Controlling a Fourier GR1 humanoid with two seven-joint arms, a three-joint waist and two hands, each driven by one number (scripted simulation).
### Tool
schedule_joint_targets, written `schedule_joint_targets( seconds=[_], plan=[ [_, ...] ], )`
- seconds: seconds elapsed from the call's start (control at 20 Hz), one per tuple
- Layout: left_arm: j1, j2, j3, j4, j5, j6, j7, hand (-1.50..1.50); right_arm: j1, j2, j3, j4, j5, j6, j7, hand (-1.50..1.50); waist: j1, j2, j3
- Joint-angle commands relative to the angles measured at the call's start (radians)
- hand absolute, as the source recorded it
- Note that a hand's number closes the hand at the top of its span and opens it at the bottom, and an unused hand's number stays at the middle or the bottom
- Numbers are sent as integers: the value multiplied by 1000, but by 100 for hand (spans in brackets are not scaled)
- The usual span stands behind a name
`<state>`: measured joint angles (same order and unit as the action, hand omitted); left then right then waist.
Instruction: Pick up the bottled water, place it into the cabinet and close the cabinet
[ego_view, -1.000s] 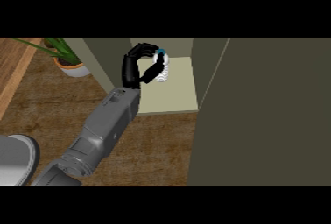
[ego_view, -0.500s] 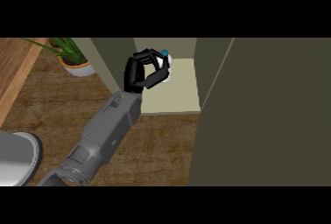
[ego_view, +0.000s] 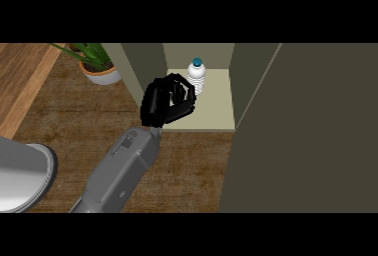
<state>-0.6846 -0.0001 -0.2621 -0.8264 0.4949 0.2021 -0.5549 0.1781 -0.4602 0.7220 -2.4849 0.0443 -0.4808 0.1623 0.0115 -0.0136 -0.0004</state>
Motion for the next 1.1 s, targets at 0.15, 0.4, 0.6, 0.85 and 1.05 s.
schedule_joint_targets(
  seconds=[0.15,0.4,0.6,0.85,1.05],
  plan=[
    [341,50,-89,-395,3,19,57,150,12,-56,31,-116,81,-4,62,-150,23,-7,-1],
    [579,108,-166,-701,-11,53,110,150,-24,-98,8,-95,28,47,65,150,14,3,0],
    [720,169,-188,-838,1,33,123,150,-49,-95,128,-117,31,86,86,150,9,3,0],
    [903,237,-227,-1002,-20,36,90,150,-136,-81,190,-107,-5,143,152,150,23,3,-1],
    [1022,268,-249,-1134,-38,55,70,150,-186,-24,255,-140,33,127,242,150,13,-1,-2]
  ],
)
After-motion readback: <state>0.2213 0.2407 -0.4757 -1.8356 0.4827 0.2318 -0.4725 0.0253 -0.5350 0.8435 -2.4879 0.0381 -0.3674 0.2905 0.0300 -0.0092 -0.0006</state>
